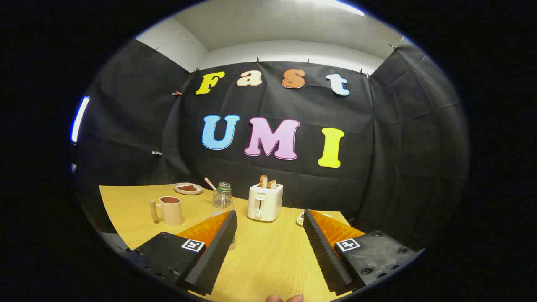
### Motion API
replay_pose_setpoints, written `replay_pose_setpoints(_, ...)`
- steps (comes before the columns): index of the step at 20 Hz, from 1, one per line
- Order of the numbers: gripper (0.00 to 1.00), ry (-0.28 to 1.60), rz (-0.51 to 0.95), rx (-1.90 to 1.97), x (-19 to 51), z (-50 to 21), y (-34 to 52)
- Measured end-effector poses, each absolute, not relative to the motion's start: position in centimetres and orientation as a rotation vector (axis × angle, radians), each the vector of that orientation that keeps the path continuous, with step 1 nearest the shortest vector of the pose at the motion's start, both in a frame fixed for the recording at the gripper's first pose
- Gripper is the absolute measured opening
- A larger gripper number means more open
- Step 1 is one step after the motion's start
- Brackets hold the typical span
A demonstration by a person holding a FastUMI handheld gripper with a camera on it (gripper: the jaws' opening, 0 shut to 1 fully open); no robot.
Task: Take the bottle from table, then pour the juice into the cup, finally place the bottle on the coaster
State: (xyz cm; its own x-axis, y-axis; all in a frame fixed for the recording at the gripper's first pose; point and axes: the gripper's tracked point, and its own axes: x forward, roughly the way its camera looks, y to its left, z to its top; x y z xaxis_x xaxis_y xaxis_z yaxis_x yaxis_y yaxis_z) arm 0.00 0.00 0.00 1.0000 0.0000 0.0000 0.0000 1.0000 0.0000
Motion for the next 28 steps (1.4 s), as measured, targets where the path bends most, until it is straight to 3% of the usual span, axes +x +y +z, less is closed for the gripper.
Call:
replay_pose_setpoints(17,0.97,-0.028,0.033,-0.010,0.2,0.4,1.6)
replay_pose_setpoints(28,0.98,0.021,0.087,0.048,5.2,-4.6,8.3)
